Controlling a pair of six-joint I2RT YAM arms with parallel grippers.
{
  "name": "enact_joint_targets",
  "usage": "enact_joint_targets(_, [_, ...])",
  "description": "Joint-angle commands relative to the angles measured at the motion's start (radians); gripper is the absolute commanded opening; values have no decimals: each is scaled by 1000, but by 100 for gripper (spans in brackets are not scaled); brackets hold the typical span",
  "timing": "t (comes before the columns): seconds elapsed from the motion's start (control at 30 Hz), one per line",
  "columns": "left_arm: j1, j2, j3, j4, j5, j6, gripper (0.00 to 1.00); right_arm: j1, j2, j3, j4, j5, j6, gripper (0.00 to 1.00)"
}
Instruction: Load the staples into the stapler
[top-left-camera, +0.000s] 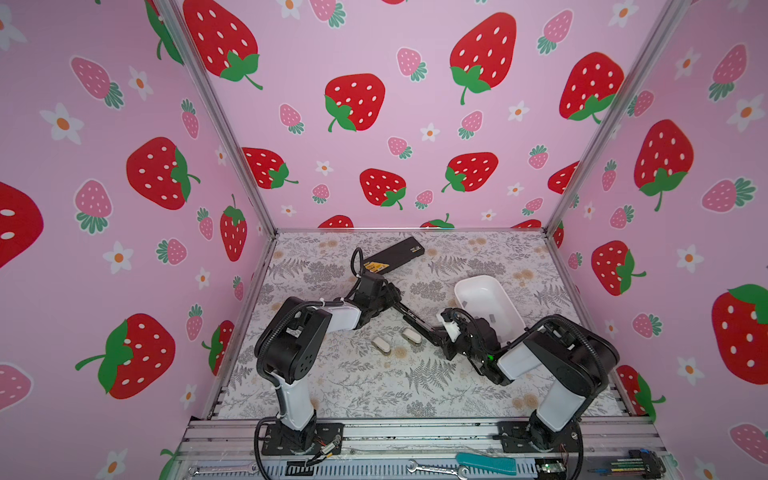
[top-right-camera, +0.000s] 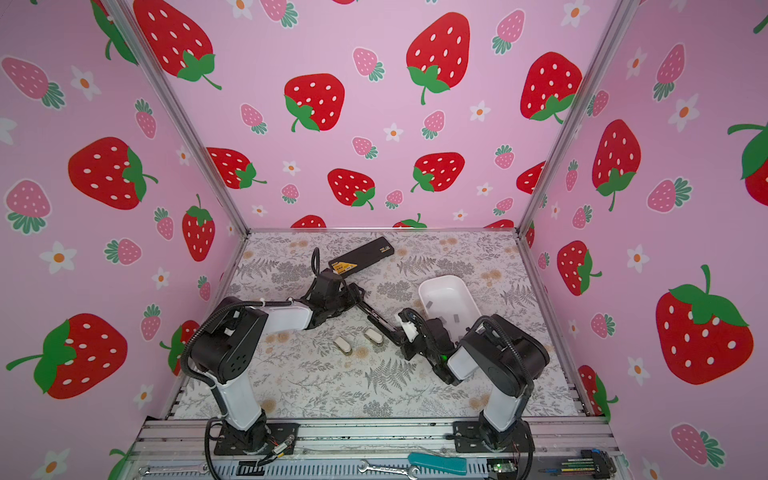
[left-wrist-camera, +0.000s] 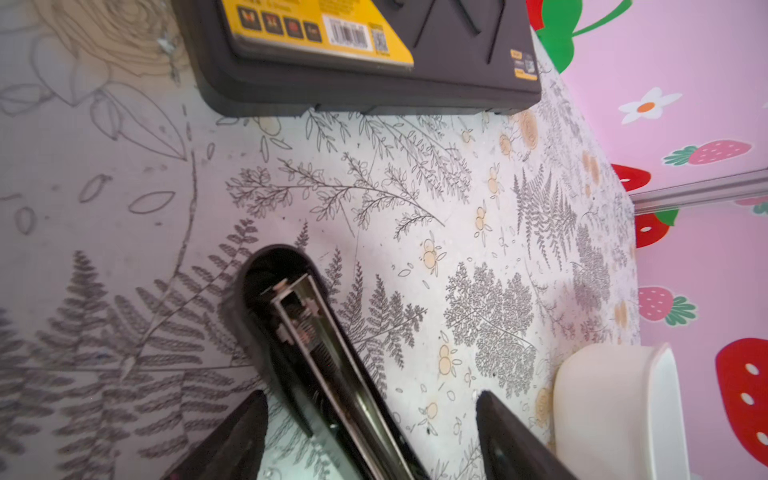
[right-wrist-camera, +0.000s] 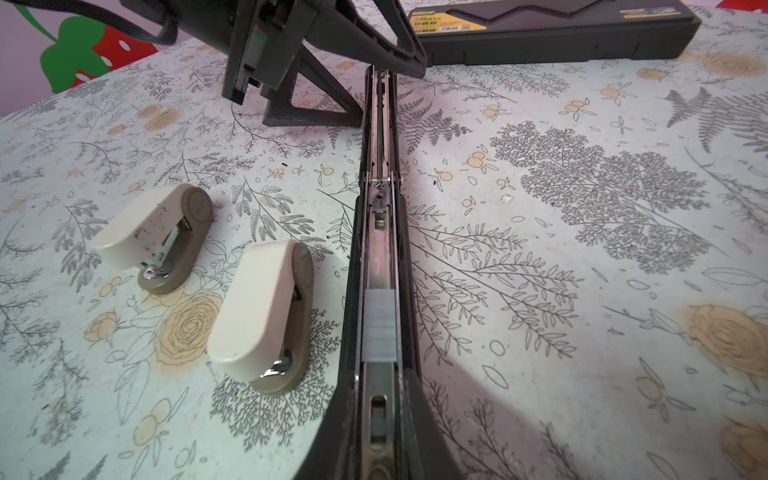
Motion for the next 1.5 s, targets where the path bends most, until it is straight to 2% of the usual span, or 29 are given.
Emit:
enact_joint_targets(0.0, [0, 56, 19, -12, 20, -59, 81, -9, 28, 9, 9, -66, 8, 1])
enact_joint_targets(0.47, [2, 70, 43, 14, 62, 8, 79, -8, -3, -45, 52, -96, -15, 1])
enact_joint_targets(0.5, [1, 73, 53, 12, 96, 13, 79, -8, -3, -46, 59, -109, -18, 1])
enact_joint_targets(0.7, [1, 94, 96, 10, 129, 59, 77, -8, 25, -44, 96, -135, -37, 0])
enact_joint_targets(1.07, [-11, 146, 131, 60, 138, 32, 76, -33, 95, 10, 81, -204, 32, 0])
enact_joint_targets(1.27, [-6, 120, 78, 130, 134, 13, 73, -36, 78, -8, 97, -213, 37, 0])
enact_joint_targets(1.47, [-6, 81, 15, 180, 97, -14, 73, -70, 144, 27, 129, -384, 112, 0])
